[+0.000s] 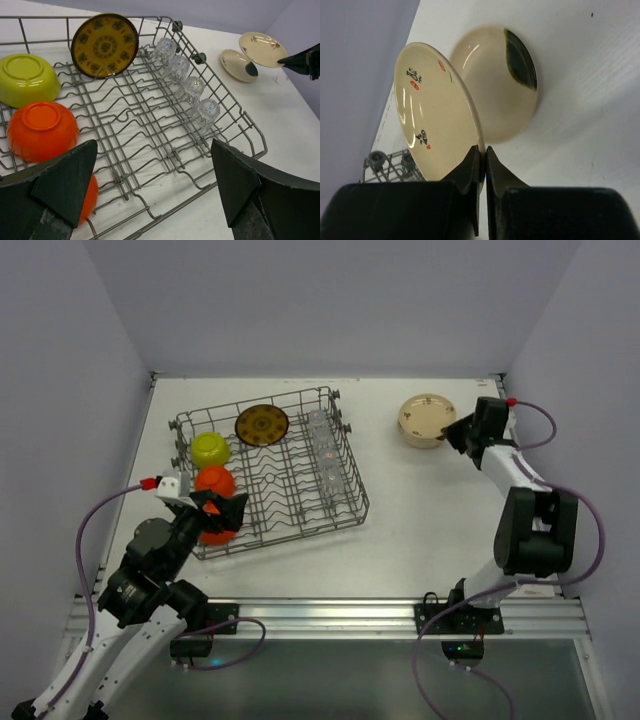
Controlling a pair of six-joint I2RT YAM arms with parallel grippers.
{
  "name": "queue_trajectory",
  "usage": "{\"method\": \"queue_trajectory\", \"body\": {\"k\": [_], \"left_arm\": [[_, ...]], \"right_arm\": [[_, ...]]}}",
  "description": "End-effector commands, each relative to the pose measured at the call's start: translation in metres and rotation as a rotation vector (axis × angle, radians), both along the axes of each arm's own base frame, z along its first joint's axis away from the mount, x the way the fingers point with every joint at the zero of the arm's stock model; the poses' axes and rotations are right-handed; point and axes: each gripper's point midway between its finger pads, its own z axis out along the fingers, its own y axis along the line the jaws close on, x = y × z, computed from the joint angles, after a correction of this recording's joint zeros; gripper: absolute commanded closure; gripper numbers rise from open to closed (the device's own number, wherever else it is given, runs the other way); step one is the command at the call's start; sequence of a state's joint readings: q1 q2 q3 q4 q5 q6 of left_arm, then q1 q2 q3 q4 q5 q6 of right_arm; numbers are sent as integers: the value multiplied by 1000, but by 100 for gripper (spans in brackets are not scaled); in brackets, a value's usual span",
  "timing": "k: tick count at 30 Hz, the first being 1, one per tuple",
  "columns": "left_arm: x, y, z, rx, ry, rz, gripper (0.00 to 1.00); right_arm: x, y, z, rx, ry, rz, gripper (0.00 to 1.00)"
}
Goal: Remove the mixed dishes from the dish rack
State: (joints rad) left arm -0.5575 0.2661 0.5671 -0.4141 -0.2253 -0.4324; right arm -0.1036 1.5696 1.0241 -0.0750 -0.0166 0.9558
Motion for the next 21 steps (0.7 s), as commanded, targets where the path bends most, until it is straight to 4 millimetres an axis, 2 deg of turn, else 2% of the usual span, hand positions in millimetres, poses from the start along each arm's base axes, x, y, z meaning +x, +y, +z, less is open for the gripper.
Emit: {"method": "queue_trajectory", "body": {"k": [1, 2, 3, 4, 5, 11, 12, 15, 18, 19, 21], "left_arm": [[1, 8, 14, 9, -74, 30, 0], [1, 7, 12, 13, -75, 20, 0], [1, 6, 12, 16, -73, 14, 0], [1, 4, 11, 21, -68, 7, 0], [1, 3, 10, 30, -65, -1, 0], [5, -3, 3, 57, -39, -26, 0], [5, -4, 2, 60, -35, -30, 0], [5, -7, 2, 65, -35, -44, 0], [3, -13, 0, 70, -39, -83, 0], [3, -13, 1, 70, -39, -83, 0], [4, -13, 0, 74, -36, -84, 0]], "right_arm": [[47, -22, 29, 14, -80, -80, 100], [53, -24, 8, 21, -36, -80, 100], [58, -27, 2, 17, -24, -79, 100], [67, -29, 6, 9, -20, -72, 100], [70, -29, -15, 7, 38, -65, 100], [69, -30, -42, -1, 103, -52, 100], [70, -23, -50, 23, 115, -20, 100], [76, -16, -54, 43, 116, 27, 100], [73, -13, -53, 56, 117, 32, 98], [71, -12, -53, 58, 106, 35, 88], [70, -12, -52, 57, 104, 38, 82]]}}
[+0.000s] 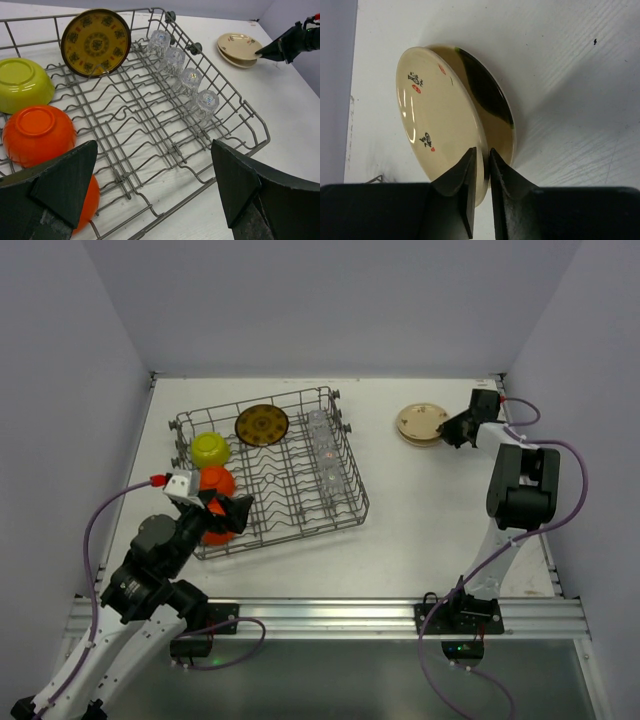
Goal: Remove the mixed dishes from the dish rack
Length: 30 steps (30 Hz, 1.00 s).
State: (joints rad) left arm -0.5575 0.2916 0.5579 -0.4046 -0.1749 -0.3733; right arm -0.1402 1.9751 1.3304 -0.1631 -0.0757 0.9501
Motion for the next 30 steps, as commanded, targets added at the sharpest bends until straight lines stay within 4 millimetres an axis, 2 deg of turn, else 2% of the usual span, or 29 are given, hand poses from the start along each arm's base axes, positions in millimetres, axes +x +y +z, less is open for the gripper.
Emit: {"method": "queue_trajectory", "body": {"k": [1, 3, 5, 7, 8, 12, 17, 18, 19, 21, 22, 23, 24, 25, 26, 27, 28, 29, 30], "left_arm": [[3, -6, 8, 10, -38, -29, 0], [3, -6, 8, 10, -38, -31, 0], [3, -6, 7, 12, -37, -34, 0], [3, -7, 6, 13, -35, -34, 0], [3, -7, 6, 15, -32, -34, 0], [3, -8, 7, 14, -37, -45, 0], [5, -7, 4, 14, -28, -32, 0], [7, -8, 2, 20, -19, -29, 0], [8, -7, 0, 24, -11, -19, 0], [13, -8, -6, 50, 15, -14, 0], [16, -9, -7, 66, 24, -13, 0], [23, -10, -7, 99, 45, -6, 0], [27, -9, -7, 116, 67, 10, 0], [33, -7, 17, 113, 41, 38, 0], [45, -11, 11, 157, 88, 48, 0], [52, -13, 20, 177, 87, 50, 0], [60, -15, 31, 222, 64, 45, 0], [78, -23, 48, 243, 50, 49, 0], [89, -25, 58, 264, 34, 60, 0]], "right_arm": [[9, 4, 23, 3, -78, 30, 80], [6, 4, 24, -5, -71, 41, 63], [4, 3, 33, -13, -87, 38, 54], [-1, 2, 38, -24, -93, 30, 48], [-2, 0, 49, -37, -113, 25, 43], [-6, -9, 63, -114, -103, 38, 35], [-18, -20, 60, -187, -26, 38, 24], [-21, -20, 68, -193, -31, 34, 22], [-29, -17, 65, -190, -23, 41, 18], [-39, -6, 78, -191, -73, 74, 16], [-54, 0, 97, -203, -148, 84, 11], [-62, 12, 110, -203, -203, 126, 1], [-78, 21, 104, -195, -238, 162, 1], [-96, 41, 141, -161, -362, 246, 1], [-108, 52, 151, -140, -416, 288, 1], [-128, 60, 139, -111, -411, 320, 1], [-141, 68, 143, -89, -440, 342, 1], [-162, 86, 170, -42, -546, 411, 1], [-175, 95, 164, -11, -589, 448, 1]]}}
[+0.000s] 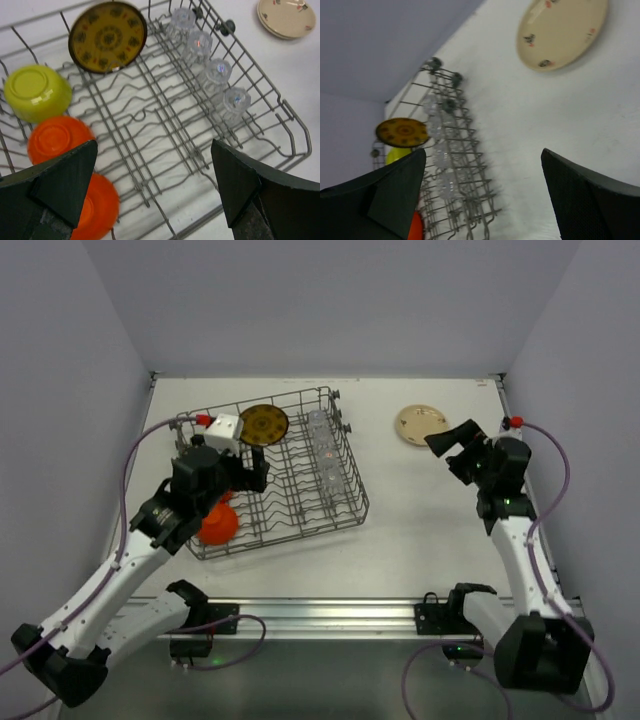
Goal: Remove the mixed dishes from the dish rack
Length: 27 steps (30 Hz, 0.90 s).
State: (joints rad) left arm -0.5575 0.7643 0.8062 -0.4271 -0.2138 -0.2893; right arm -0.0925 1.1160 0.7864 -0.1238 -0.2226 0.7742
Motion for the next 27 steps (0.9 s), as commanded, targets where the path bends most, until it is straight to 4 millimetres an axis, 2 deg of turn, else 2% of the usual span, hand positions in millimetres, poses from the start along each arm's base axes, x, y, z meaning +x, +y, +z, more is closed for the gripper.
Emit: {"method": "queue_trajectory", "body": {"k": [1, 2, 3, 4, 5, 7, 8, 9, 10, 11, 12, 13, 14, 16, 18, 19, 20, 22, 23, 25, 27], "left_arm": [[47, -1, 83, 103, -202, 37, 0], [64, -8, 74, 174, -183, 23, 0], [76, -11, 80, 229, -216, 13, 0], [87, -5, 80, 315, -225, 35, 0], [106, 1, 76, 438, -223, 48, 0], [133, 12, 87, 553, -264, 45, 0], [148, 9, 72, 605, -239, 11, 0], [159, 10, 72, 635, -251, -12, 0], [170, 18, 77, 682, -267, -24, 0], [183, 18, 64, 711, -239, -40, 0], [189, 20, 58, 725, -215, -60, 0], [196, 11, 67, 714, -237, -123, 0], [204, 11, 51, 730, -199, -154, 0], [212, 4, 46, 779, -219, -222, 0], [223, 4, 26, 822, -186, -254, 0], [228, 5, 29, 851, -187, -282, 0], [229, 5, 1, 871, -100, -335, 0], [240, 9, -13, 882, -40, -375, 0], [234, 11, -25, 885, 17, -412, 0], [233, 6, -33, 866, 18, -476, 0], [239, 4, -30, 865, -13, -464, 0]], "right_arm": [[-43, 47, 46, 101, -265, 246, 1], [-57, 59, 49, 122, -281, 323, 1], [-66, 64, 48, 122, -277, 358, 1], [-73, 68, 51, 115, -283, 389, 1], [-81, 69, 55, 72, -303, 422, 1], [-93, 72, 54, 56, -275, 456, 1], [-96, 72, 54, 25, -285, 470, 1], [-101, 71, 55, 11, -283, 468, 1], [-103, 70, 55, -8, -289, 470, 1], [-105, 70, 55, -12, -289, 473, 1], [-108, 70, 54, -13, -294, 471, 1], [-111, 75, 52, 5, -305, 494, 1], [-112, 78, 53, 31, -323, 507, 1], [-114, 80, 47, 38, -312, 527, 1], [-115, 80, 45, 20, -297, 536, 1], [-114, 79, 46, 13, -300, 537, 1], [-115, 80, 47, 13, -307, 541, 1], [-116, 81, 49, 11, -327, 549, 1], [-116, 81, 48, 11, -329, 549, 1], [-116, 81, 46, 13, -331, 546, 1], [-115, 81, 45, 13, -332, 543, 1]]}}
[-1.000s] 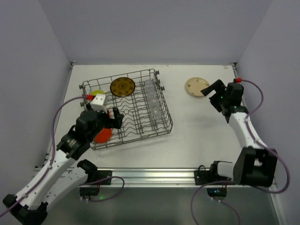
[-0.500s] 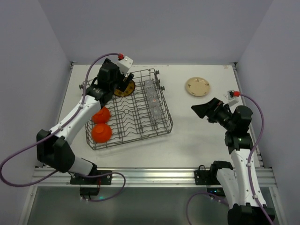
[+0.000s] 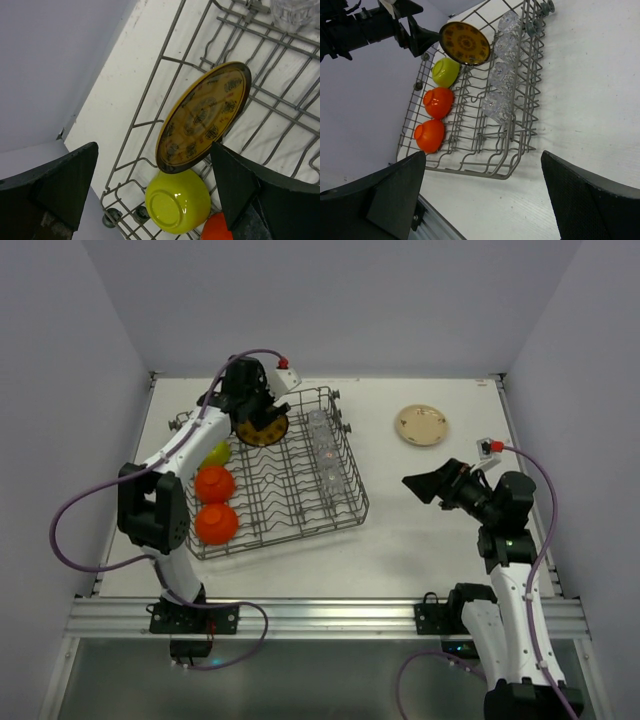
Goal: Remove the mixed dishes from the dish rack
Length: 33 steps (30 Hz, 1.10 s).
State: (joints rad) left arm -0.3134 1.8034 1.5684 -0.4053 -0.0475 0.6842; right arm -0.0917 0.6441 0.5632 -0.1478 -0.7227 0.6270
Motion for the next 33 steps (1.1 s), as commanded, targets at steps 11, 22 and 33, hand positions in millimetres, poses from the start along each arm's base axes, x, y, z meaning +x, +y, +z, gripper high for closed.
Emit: {"method": "queue_trajectory", "body": {"k": [11, 22, 33], "left_arm": [[16, 5, -24, 129, 34, -100, 19], [26, 15, -41, 227, 33, -93, 51], [19, 8, -41, 247, 13, -161, 78]], "right_arm": [[-2, 2, 1, -9, -57, 21, 1], [-2, 3, -4, -3, -51, 26, 1], [-5, 5, 0, 2, -63, 40, 1]]}}
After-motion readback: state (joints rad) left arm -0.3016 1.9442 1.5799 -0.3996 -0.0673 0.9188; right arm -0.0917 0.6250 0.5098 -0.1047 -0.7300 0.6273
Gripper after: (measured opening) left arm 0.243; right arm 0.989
